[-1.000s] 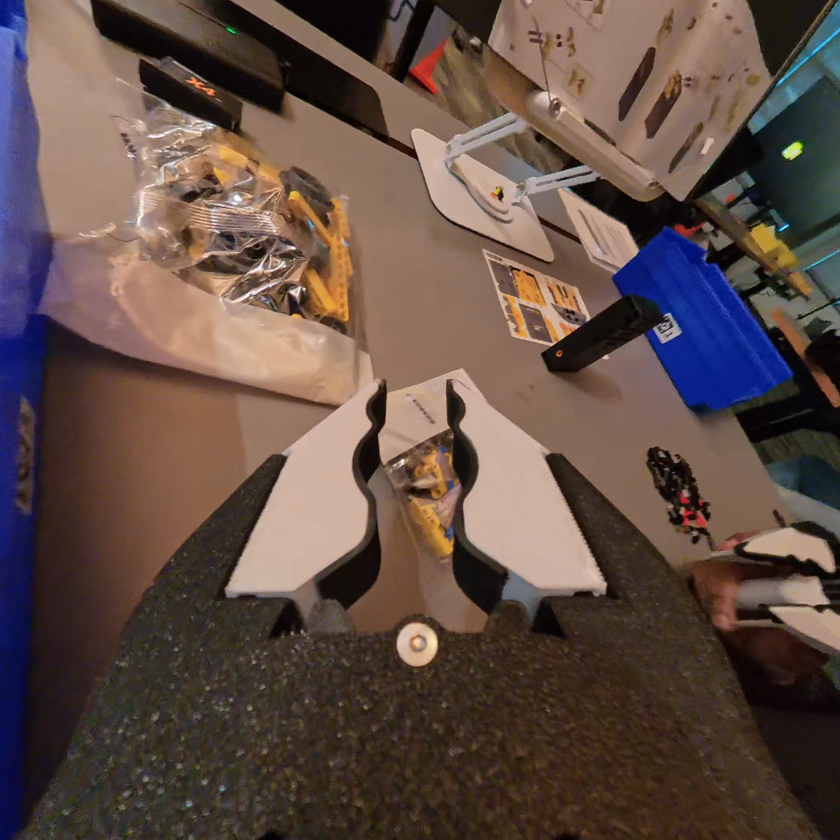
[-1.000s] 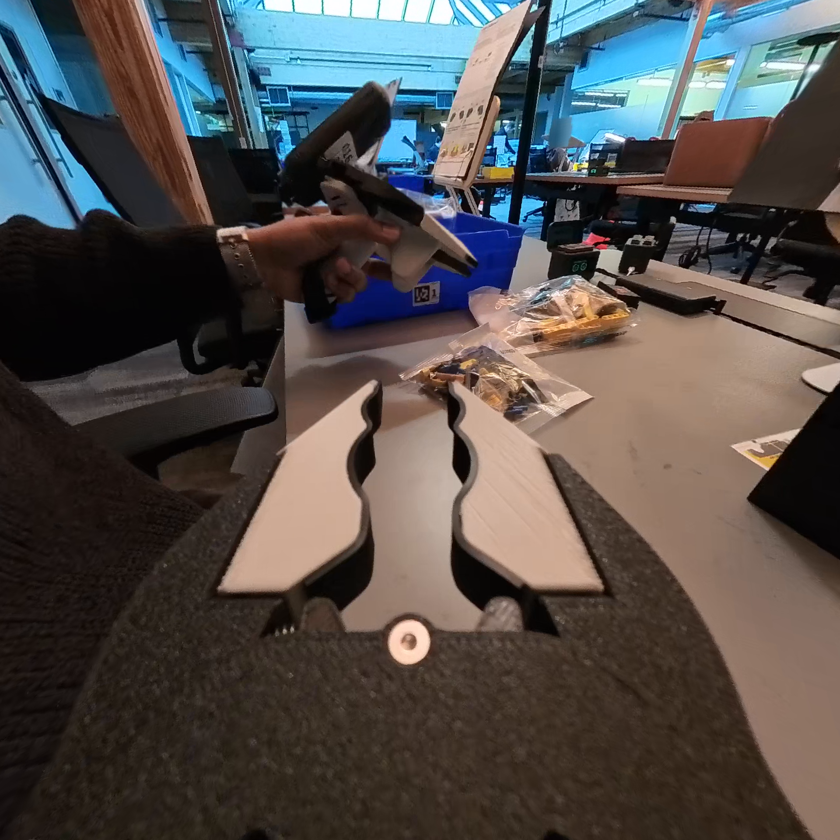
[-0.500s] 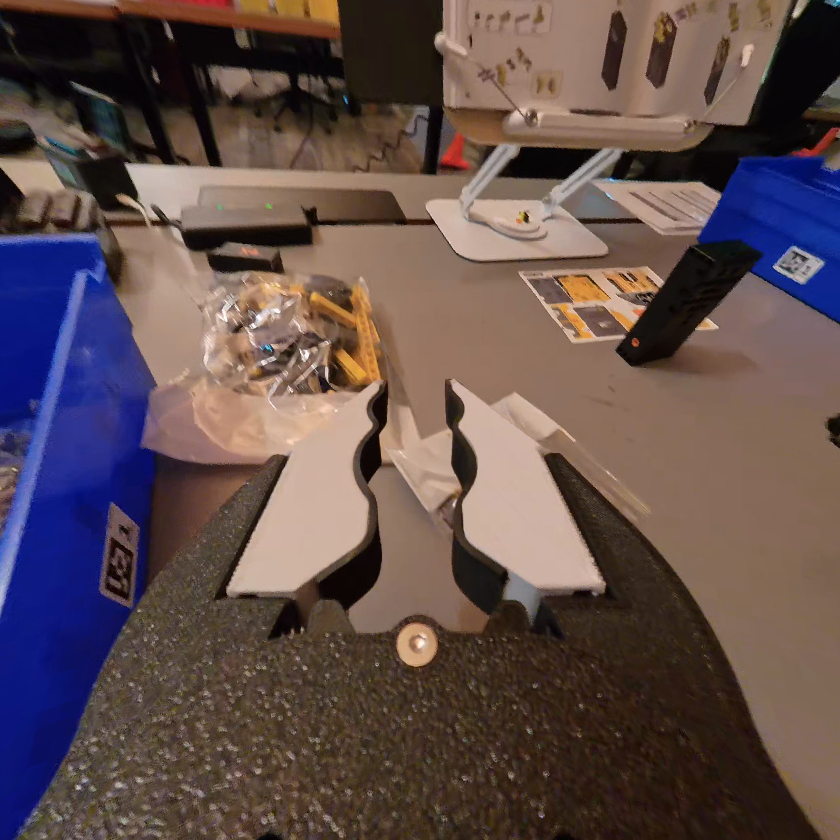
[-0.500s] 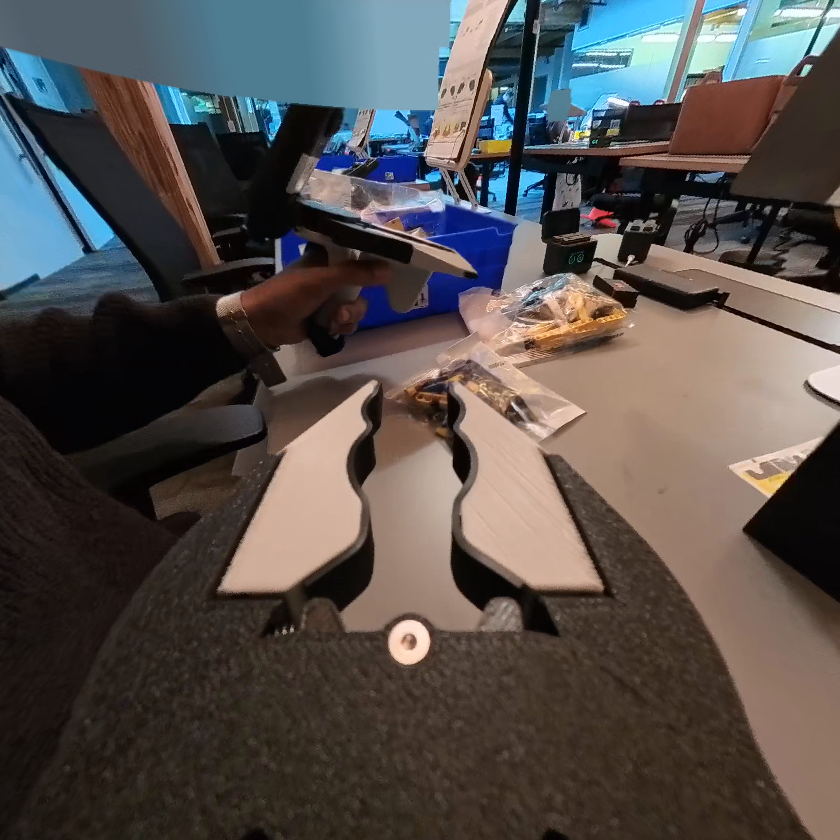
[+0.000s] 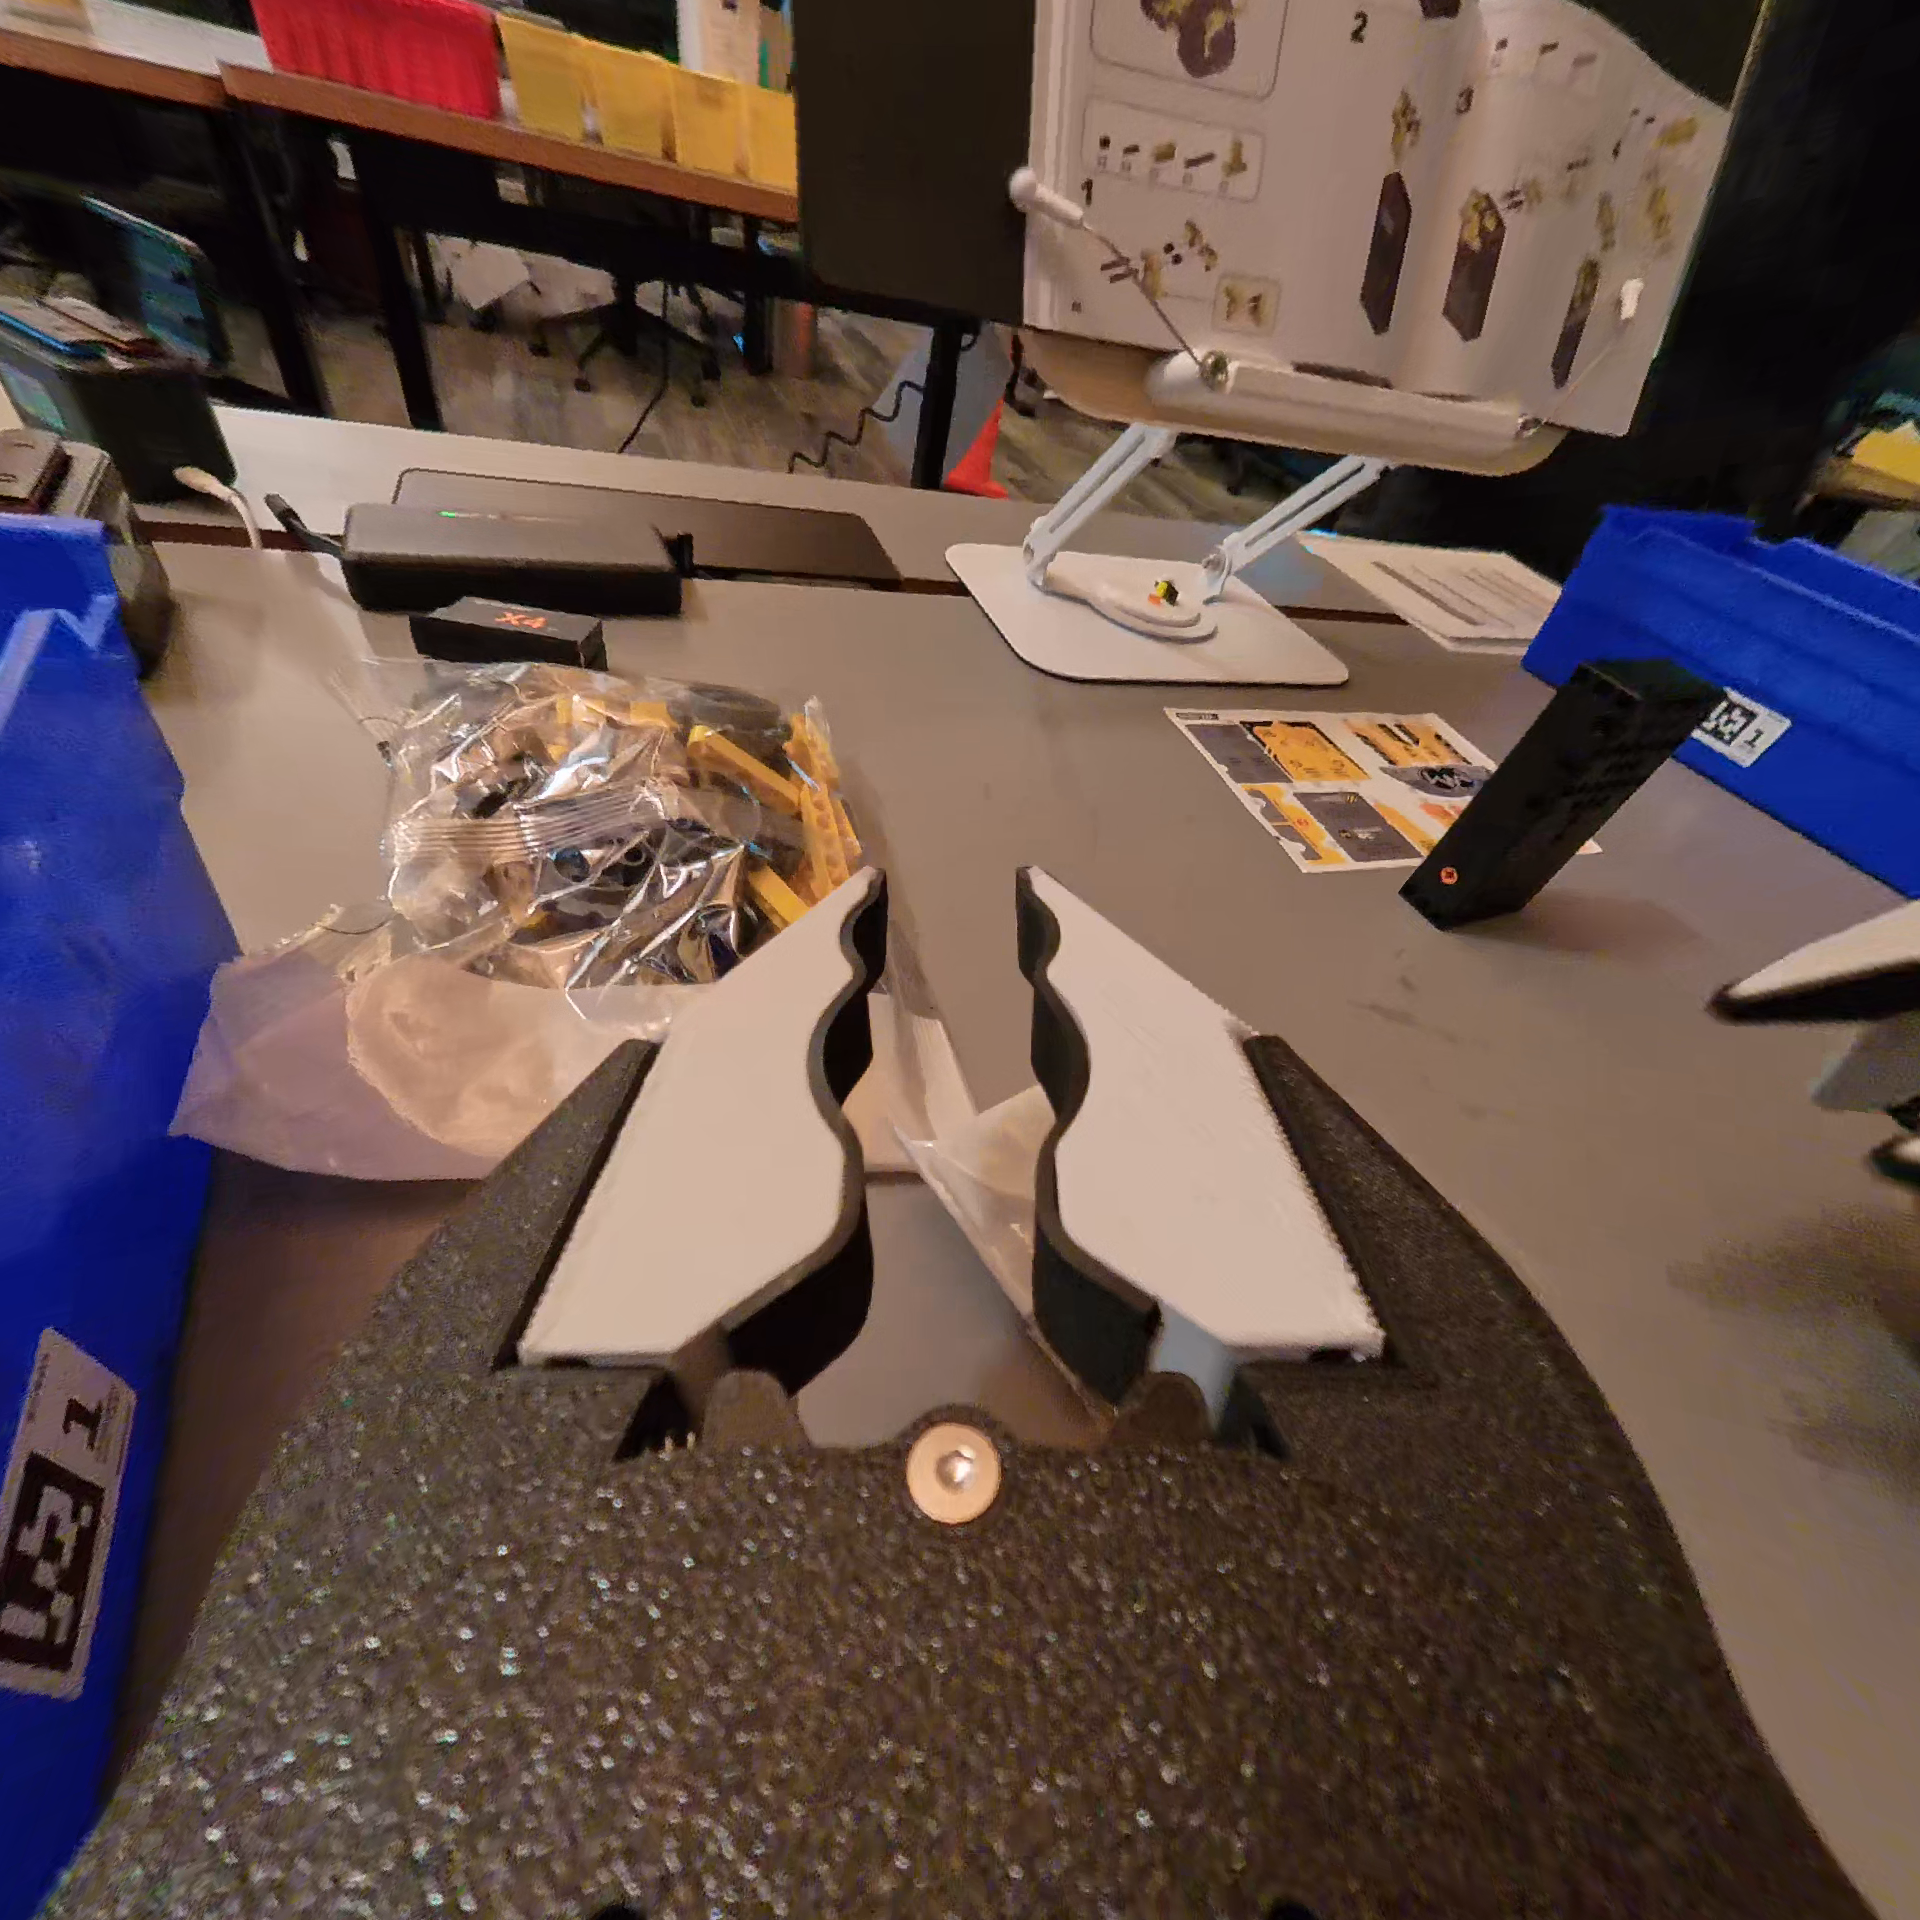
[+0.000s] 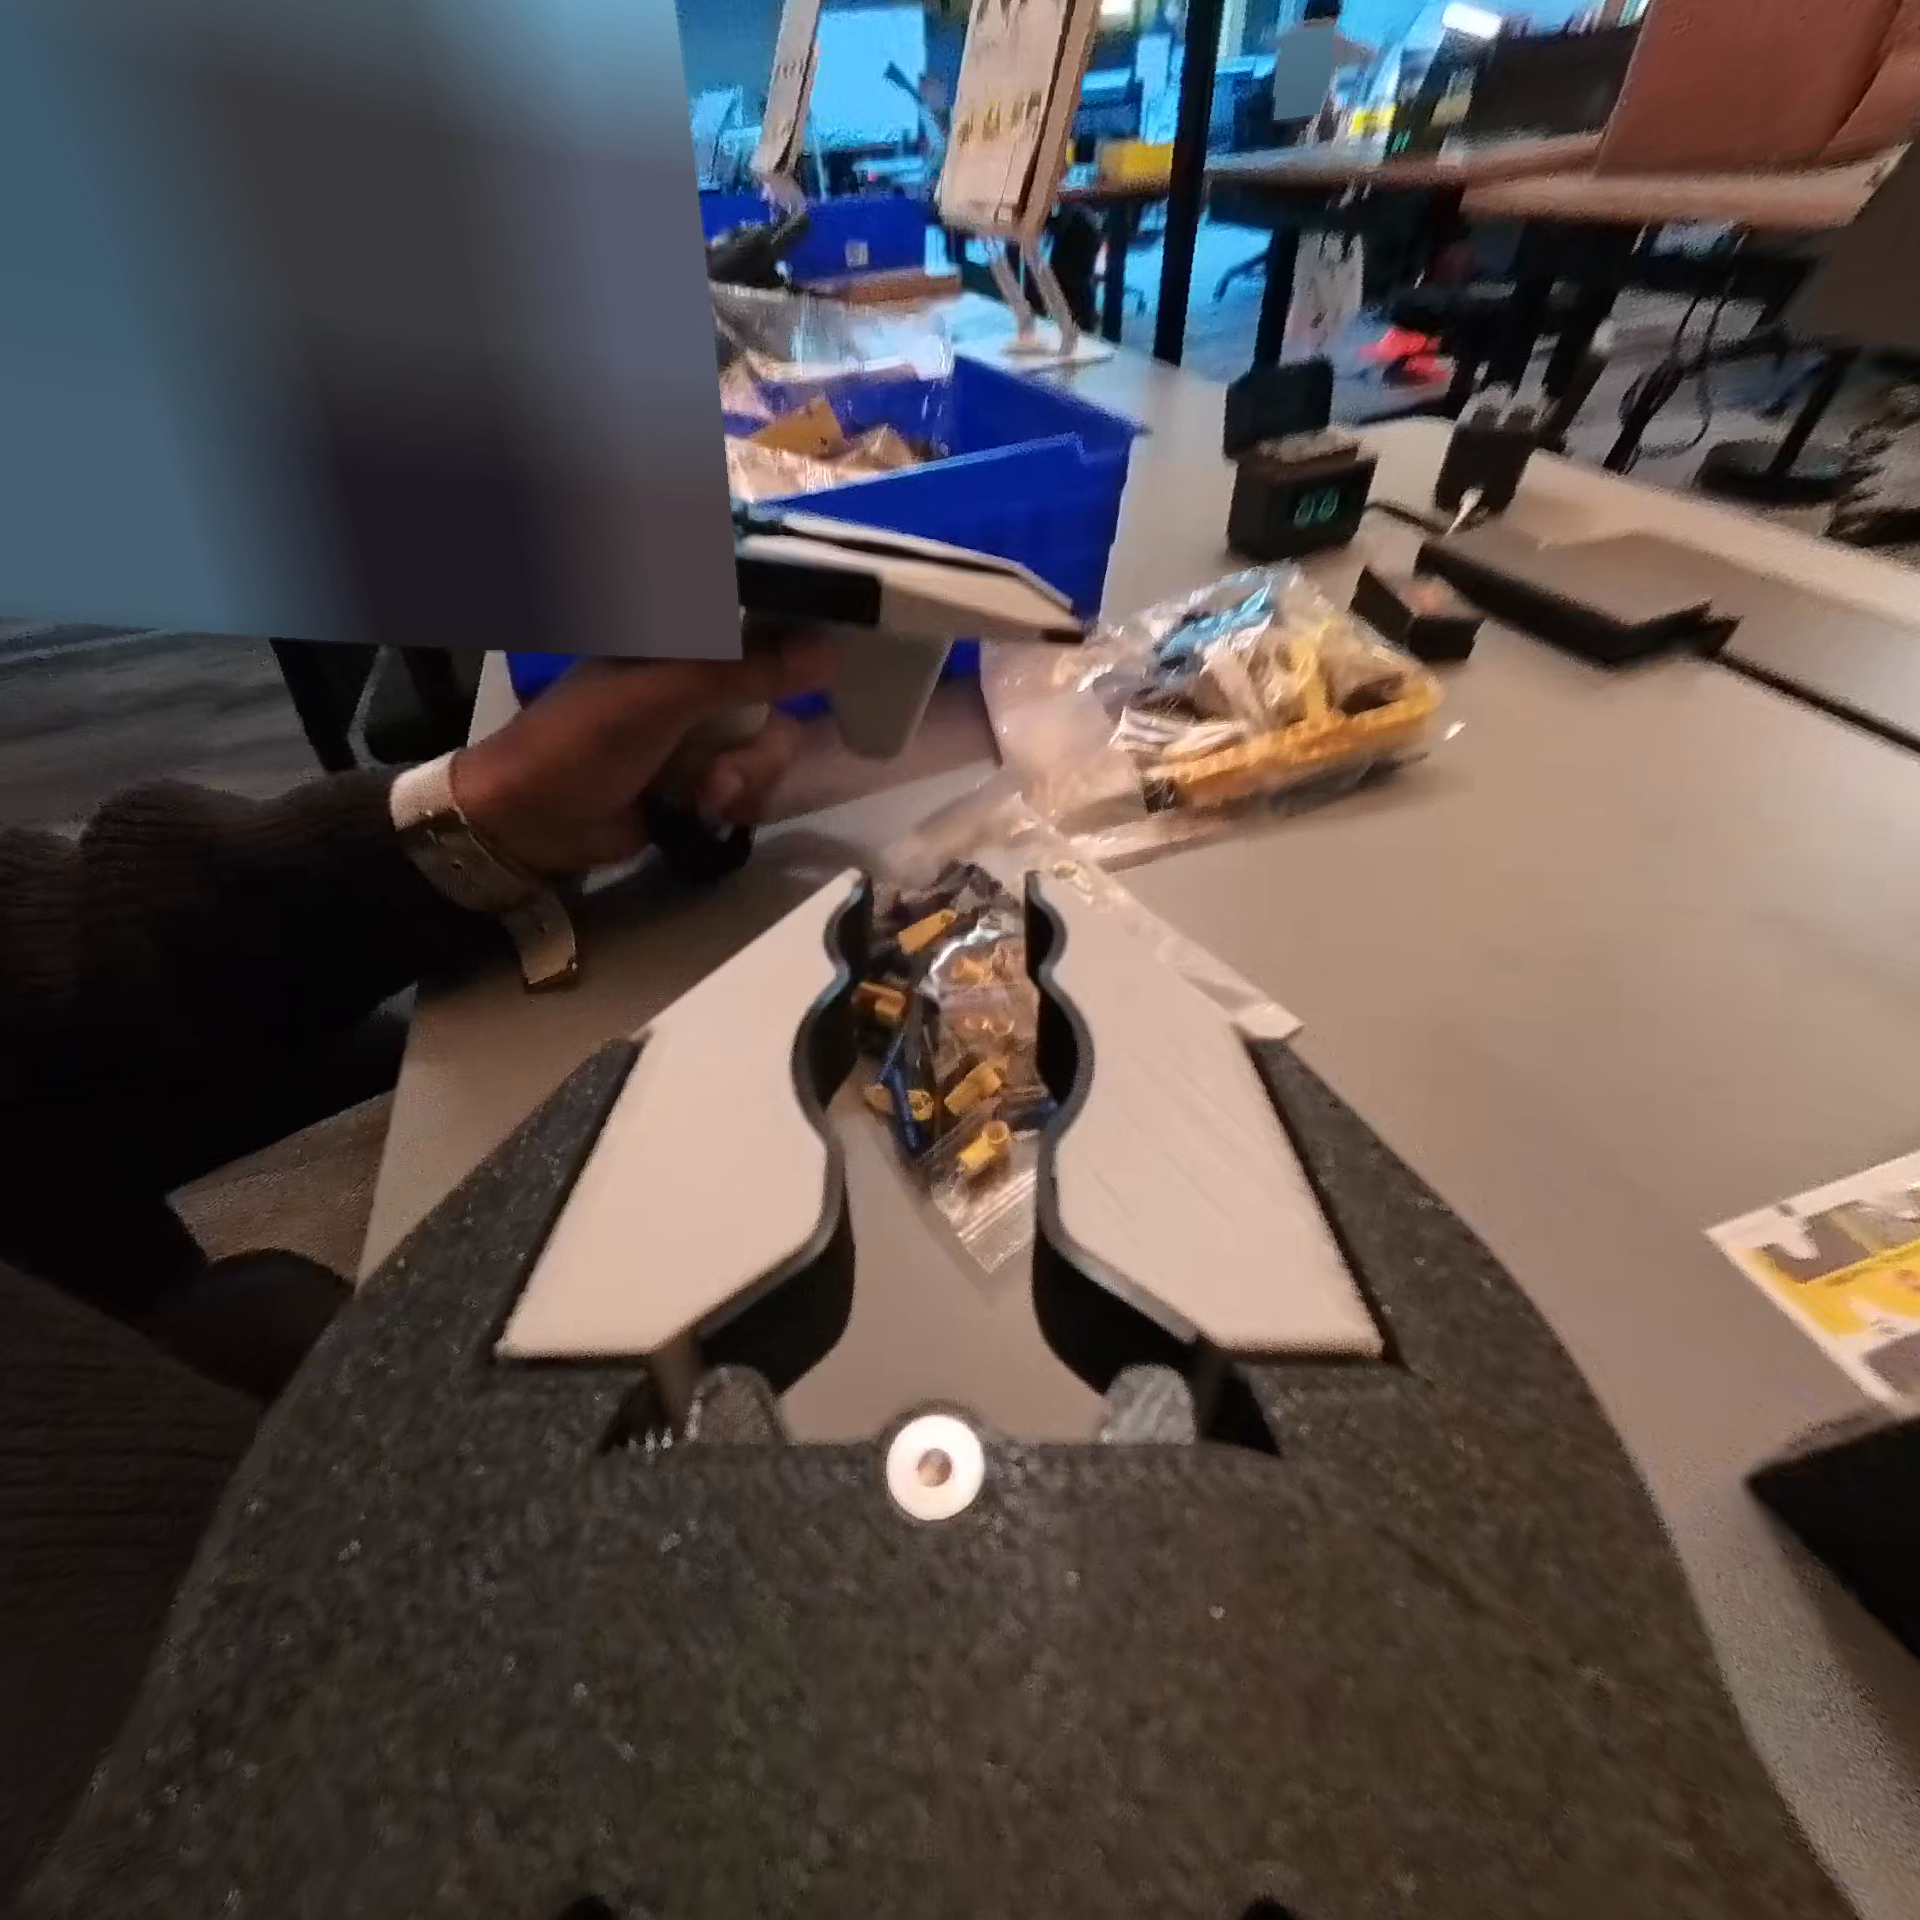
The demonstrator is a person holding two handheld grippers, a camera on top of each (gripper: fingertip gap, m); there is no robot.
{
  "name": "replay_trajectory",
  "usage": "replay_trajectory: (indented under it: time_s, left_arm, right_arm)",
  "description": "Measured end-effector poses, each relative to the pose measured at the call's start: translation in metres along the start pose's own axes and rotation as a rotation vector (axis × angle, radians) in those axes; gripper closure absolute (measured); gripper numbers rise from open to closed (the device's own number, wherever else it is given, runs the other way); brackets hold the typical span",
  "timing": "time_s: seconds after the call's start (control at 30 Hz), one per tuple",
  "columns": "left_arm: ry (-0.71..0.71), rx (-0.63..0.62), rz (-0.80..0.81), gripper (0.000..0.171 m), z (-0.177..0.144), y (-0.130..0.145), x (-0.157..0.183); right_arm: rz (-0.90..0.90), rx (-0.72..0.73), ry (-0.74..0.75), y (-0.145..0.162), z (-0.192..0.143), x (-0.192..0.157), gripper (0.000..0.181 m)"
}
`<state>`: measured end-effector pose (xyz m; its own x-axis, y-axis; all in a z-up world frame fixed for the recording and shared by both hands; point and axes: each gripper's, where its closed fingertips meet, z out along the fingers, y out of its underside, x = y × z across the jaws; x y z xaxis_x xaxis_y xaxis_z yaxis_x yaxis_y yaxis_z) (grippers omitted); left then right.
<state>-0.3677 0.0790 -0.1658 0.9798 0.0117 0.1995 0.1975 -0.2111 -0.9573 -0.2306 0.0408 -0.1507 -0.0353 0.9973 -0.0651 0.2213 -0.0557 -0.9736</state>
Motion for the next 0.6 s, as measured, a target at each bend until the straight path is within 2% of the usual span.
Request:
replay_trajectory:
  time_s: [0.13, 0.3, 0.4, 0.6]
  left_arm:
    - [0.036, 0.012, -0.043, 0.148, -0.001, 0.000, 0.000]
    - [0.052, 0.020, -0.065, 0.148, -0.002, -0.001, -0.001]
    - [0.051, 0.017, -0.062, 0.148, -0.002, 0.000, 0.000]
    - [0.048, -0.001, -0.038, 0.148, 0.000, 0.002, 0.002]
  right_arm:
    - [0.005, -0.054, -0.027, 0.021, 0.016, -0.005, 0.149]
    - [-0.141, -0.223, 0.002, 0.053, 0.033, -0.012, 0.129]
    - [-0.220, -0.285, 0.058, 0.062, 0.039, -0.009, 0.119]
    - [-0.226, -0.345, 0.070, 0.071, 0.043, -0.007, 0.118]
